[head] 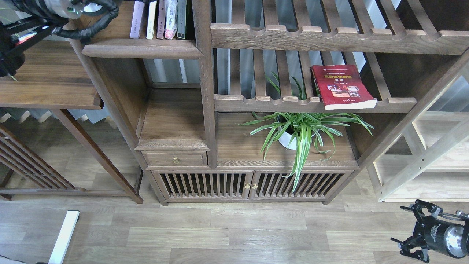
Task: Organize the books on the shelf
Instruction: 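Withdraw the left gripper from the upper shelf and lower it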
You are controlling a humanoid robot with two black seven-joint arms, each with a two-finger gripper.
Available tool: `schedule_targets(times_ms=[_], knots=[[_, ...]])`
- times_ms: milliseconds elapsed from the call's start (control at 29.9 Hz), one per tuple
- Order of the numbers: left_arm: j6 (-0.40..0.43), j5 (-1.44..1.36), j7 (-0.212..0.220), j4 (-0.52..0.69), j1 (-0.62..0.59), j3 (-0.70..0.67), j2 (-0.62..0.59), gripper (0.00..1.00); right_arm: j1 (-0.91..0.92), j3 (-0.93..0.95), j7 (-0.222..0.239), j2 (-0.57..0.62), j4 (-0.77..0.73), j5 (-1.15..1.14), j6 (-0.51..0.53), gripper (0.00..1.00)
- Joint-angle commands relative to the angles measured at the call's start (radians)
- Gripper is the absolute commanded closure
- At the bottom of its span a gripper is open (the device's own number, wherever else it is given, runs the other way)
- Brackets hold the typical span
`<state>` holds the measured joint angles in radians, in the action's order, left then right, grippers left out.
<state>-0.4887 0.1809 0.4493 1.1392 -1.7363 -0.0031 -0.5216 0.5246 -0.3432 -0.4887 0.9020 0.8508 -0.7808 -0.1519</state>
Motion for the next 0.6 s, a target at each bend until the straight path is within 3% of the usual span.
schedule_targets(times_ms=[0,334,568], knots=[[0.000,0.002,0.000,0.045,0.000,0.000,-0.030,0.17,-0.002,0.000,0.000,0.000,0.001,0.000,0.000,0.00],[0.000,-0.001,0.003,0.275,0.015,0.041,-0.195,0.17,0.000,-0.002,0.000,-0.002,0.001,0.000,0.000,0.00],[0.000,-0.034,-0.004,0.471,0.115,0.049,-0.339,0.16,-0.002,-0.005,0.000,0.002,-0.001,0.000,-0.001,0.00]])
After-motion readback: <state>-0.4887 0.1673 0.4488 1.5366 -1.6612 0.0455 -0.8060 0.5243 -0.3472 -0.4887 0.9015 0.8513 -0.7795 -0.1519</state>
